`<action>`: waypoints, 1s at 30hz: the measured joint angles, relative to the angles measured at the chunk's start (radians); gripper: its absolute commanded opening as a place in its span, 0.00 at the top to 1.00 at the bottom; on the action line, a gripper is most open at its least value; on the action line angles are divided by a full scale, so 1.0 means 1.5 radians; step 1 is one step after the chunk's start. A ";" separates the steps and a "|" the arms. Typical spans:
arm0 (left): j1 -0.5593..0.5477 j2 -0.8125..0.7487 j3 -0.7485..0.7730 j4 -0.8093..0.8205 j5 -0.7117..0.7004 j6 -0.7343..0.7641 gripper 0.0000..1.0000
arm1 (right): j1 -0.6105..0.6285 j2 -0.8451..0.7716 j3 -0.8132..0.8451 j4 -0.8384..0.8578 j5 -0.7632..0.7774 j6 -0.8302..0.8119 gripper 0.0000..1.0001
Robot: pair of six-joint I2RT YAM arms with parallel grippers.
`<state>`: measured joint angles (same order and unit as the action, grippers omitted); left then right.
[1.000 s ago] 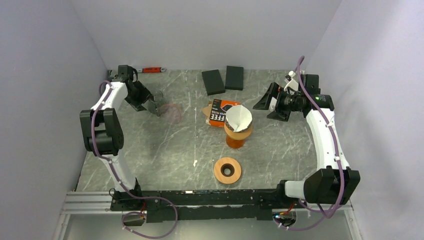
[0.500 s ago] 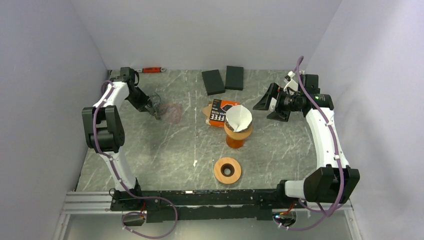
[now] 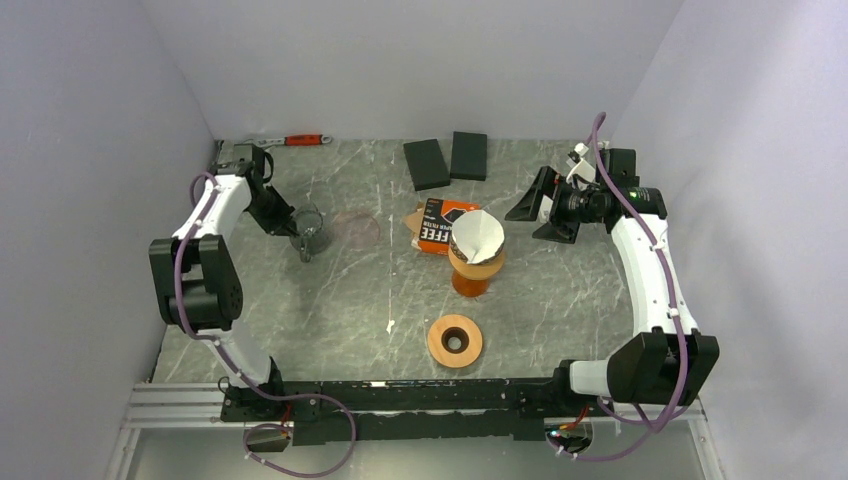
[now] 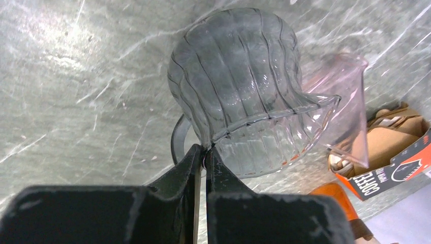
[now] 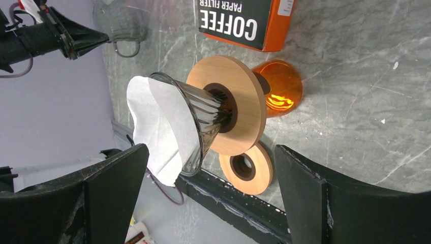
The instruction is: Place the coffee filter in the dripper
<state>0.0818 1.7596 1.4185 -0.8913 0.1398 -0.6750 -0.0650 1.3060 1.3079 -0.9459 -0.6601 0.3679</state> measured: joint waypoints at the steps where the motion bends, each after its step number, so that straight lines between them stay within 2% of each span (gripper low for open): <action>1: 0.000 -0.006 -0.006 -0.005 -0.001 0.002 0.98 | 0.000 0.001 0.000 -0.001 0.000 -0.001 0.00; 9: -0.002 -0.044 -0.047 -0.032 0.014 0.006 0.99 | 0.000 0.001 0.000 -0.009 0.000 -0.001 0.00; 15: -0.028 -0.126 -0.095 -0.064 0.016 0.001 1.00 | 0.000 0.001 0.000 -0.009 0.000 -0.001 0.00; 22: -0.101 -0.208 -0.153 -0.106 0.013 -0.019 1.00 | 0.000 0.001 0.000 -0.009 0.001 -0.001 0.00; 30: -0.234 -0.279 -0.204 -0.117 -0.004 -0.080 1.00 | 0.000 0.001 0.000 -0.009 0.001 -0.001 0.00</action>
<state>-0.2687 1.3407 1.1122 -1.0664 0.1333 -0.7944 -0.0650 1.3075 1.3079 -0.9600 -0.6594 0.3664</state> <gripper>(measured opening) 0.087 0.994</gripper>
